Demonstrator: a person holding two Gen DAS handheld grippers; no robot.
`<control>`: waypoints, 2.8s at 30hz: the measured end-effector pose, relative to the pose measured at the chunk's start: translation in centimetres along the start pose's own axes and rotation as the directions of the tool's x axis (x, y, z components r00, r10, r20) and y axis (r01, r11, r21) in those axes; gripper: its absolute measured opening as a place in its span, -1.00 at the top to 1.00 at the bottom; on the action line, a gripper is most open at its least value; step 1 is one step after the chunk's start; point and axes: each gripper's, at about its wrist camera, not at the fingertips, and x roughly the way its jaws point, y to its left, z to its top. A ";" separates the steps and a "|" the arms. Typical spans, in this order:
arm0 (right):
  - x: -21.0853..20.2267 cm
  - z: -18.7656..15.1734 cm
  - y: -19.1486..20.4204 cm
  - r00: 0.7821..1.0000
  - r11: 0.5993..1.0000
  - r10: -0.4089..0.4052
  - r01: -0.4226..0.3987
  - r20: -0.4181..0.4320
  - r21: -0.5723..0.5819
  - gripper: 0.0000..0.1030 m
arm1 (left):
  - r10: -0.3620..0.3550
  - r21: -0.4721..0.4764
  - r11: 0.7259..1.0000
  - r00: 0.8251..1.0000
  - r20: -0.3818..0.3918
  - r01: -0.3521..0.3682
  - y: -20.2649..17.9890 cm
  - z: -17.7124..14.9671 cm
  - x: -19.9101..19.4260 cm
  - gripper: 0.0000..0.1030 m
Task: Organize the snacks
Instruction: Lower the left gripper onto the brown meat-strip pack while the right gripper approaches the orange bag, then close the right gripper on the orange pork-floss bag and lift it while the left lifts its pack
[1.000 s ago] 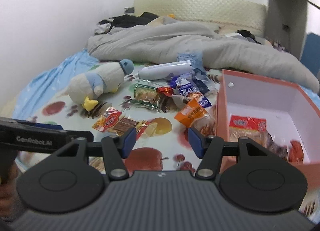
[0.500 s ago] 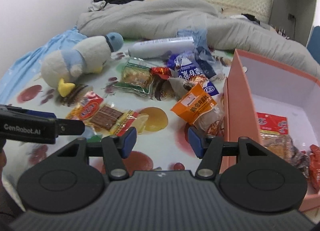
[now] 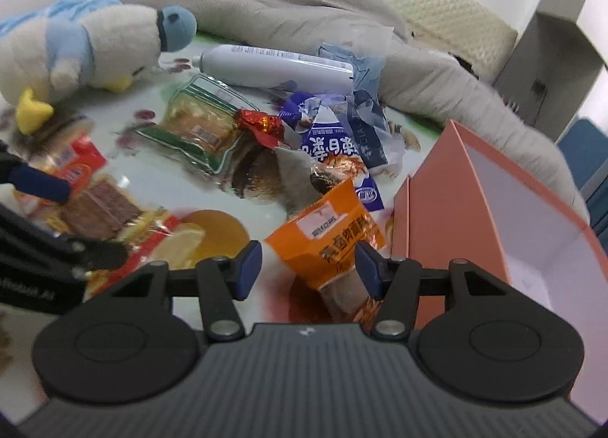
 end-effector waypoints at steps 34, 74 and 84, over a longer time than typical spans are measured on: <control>-6.9 -1.9 2.5 0.995 0.992 0.084 -0.079 0.046 -0.097 0.31 | 0.015 -0.003 1.000 1.000 -0.020 -0.015 -1.2 -4.5 -7.4 -0.09; -14.3 -8.9 -1.4 0.959 0.950 0.284 -0.283 0.015 0.134 -0.56 | 0.072 -0.071 0.995 0.996 -0.050 -0.076 -3.8 -10.0 -13.3 -0.77; -11.5 -9.8 -0.4 0.957 0.958 0.286 -0.284 -0.050 0.035 -0.54 | 0.049 -0.037 0.998 0.998 -0.028 -0.050 -4.9 -9.8 -13.0 -0.78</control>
